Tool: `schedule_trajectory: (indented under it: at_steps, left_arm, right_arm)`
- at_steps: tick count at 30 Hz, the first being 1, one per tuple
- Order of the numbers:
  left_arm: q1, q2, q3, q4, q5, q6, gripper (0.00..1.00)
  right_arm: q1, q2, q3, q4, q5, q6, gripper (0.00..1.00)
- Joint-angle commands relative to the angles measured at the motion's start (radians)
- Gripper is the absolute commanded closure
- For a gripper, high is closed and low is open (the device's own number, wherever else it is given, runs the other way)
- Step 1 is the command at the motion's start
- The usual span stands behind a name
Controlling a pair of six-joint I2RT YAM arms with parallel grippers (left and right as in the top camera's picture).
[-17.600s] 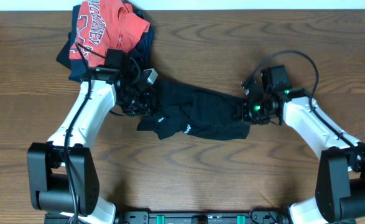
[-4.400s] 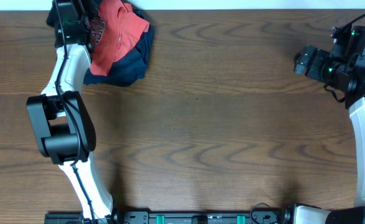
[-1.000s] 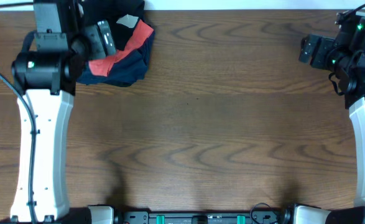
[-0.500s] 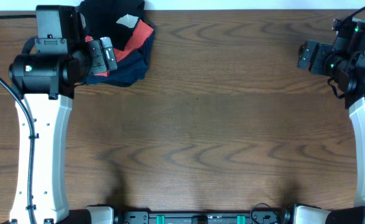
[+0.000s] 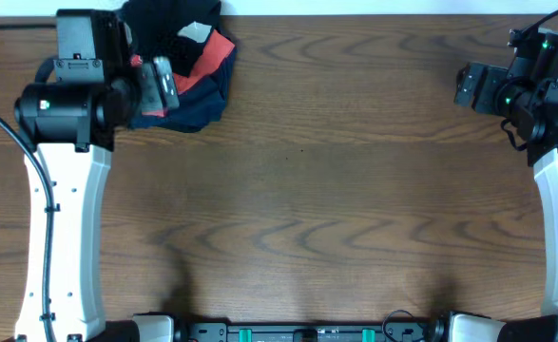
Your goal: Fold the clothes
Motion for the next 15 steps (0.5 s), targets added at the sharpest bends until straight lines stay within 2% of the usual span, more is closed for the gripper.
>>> schedule_trajectory:
  at_steps: [1, 3, 7, 15]
  left_arm:
    - [-0.001, -0.092, -0.109, 0.179, 0.005, 0.024, 0.02]
    - [-0.001, -0.169, -0.232, 0.341, 0.027, 0.032, 0.02]
    - [0.006, -0.330, -0.470, 0.528, 0.029, 0.031, 0.02]
    - [0.113, -0.694, -0.970, 0.761, 0.169, 0.031, 0.02]
  right_arm:
    - [0.002, -0.010, 0.003, -0.001, 0.010, -0.013, 0.01]
    - [0.002, -0.010, 0.003, -0.002, 0.010, -0.013, 0.01]
    - [0.002, -0.010, 0.003, -0.002, 0.010, -0.013, 0.01]
    - [0.002, -0.010, 0.003, -0.001, 0.010, -0.013, 0.01]
